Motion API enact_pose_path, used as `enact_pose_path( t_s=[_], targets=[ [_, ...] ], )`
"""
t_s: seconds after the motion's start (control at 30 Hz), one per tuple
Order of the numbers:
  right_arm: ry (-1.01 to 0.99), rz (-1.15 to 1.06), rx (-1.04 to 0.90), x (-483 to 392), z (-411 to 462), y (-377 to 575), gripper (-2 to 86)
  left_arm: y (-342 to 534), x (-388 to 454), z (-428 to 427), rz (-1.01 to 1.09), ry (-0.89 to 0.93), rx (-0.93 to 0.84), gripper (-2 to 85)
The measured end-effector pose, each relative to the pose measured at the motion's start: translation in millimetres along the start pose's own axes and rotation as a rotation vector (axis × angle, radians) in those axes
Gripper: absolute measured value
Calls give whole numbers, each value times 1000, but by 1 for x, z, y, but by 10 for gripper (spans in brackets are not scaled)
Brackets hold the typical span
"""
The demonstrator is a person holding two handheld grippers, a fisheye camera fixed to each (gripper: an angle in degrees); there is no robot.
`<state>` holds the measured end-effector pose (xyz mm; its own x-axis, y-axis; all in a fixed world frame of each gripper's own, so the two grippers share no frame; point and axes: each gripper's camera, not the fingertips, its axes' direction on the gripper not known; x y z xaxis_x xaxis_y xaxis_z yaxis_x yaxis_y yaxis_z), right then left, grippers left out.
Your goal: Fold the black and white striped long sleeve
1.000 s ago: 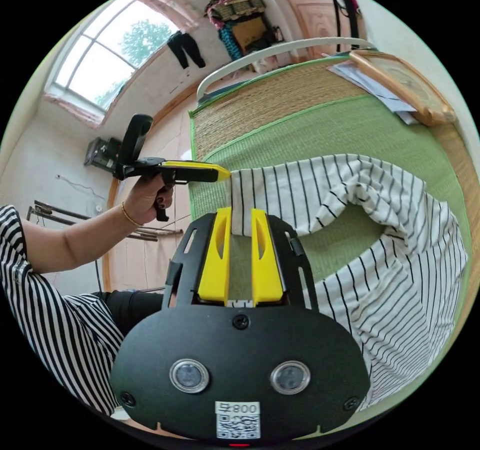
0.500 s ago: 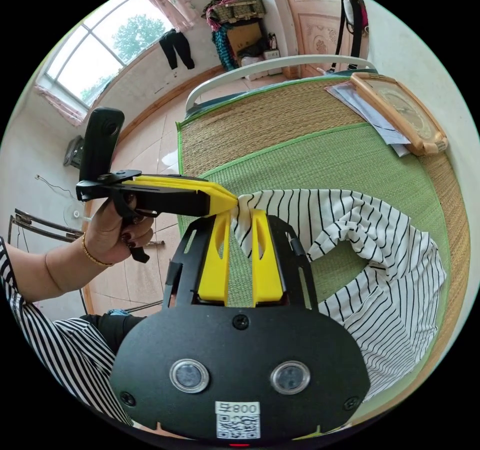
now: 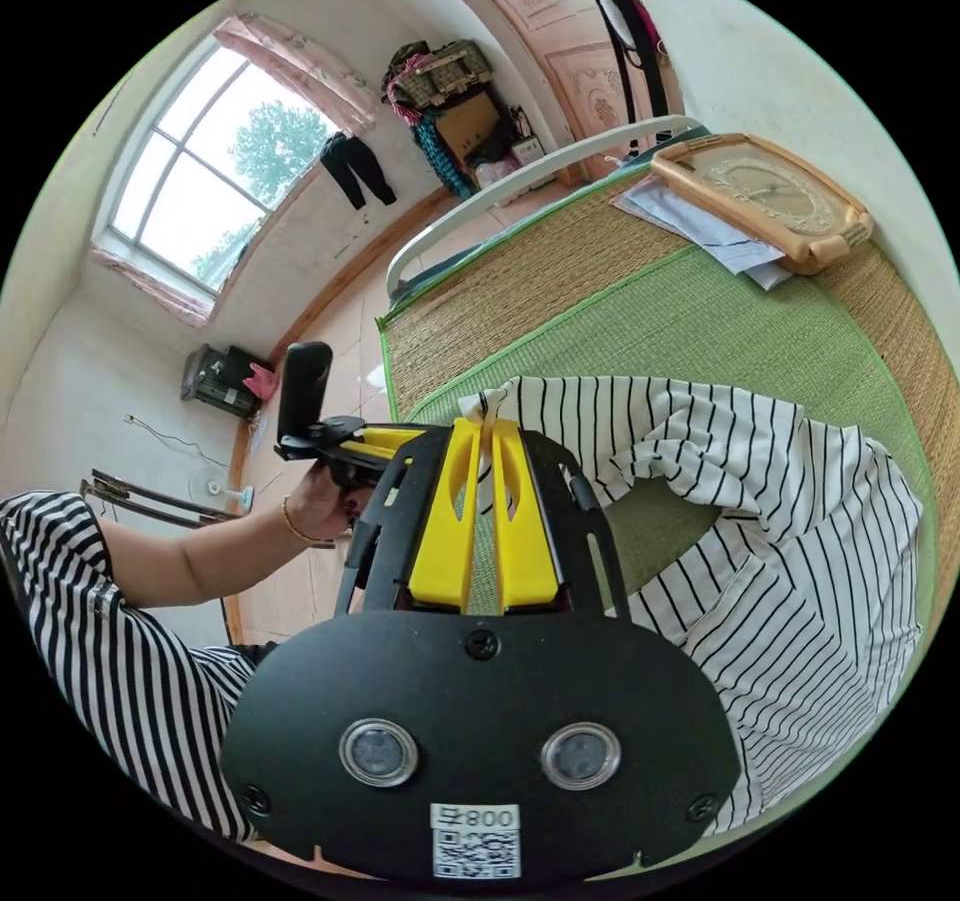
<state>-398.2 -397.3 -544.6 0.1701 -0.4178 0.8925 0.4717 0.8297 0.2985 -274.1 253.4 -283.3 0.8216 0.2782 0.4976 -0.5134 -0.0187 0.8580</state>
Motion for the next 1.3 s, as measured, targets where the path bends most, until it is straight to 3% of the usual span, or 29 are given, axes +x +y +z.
enact_pose_path(
  t_s=[0.17, 0.47, 0.7, 0.9, 1.07, 1.3],
  targets=[
    [-81, 50, 52, 46, -10, 27, 22, -29, 29, 6, 37, 85, 47, 34],
    [-265, 80, 238, 142, -78, 71, 21, -127, 157, 10, 270, 128, 164, 17],
    [-187, 86, 373, 202, -154, 150, 21, -211, 272, 84, 425, 212, 139, 16],
    [-141, 215, 453, 274, -169, 280, 21, -240, 355, 193, 482, 257, -8, 16],
    [-187, 432, 457, 348, -124, 408, 20, -231, 402, 298, 472, 232, -230, 15],
    [-287, 546, 479, 397, -73, 496, 19, -230, 452, 366, 477, 199, -390, 15]
  ],
)
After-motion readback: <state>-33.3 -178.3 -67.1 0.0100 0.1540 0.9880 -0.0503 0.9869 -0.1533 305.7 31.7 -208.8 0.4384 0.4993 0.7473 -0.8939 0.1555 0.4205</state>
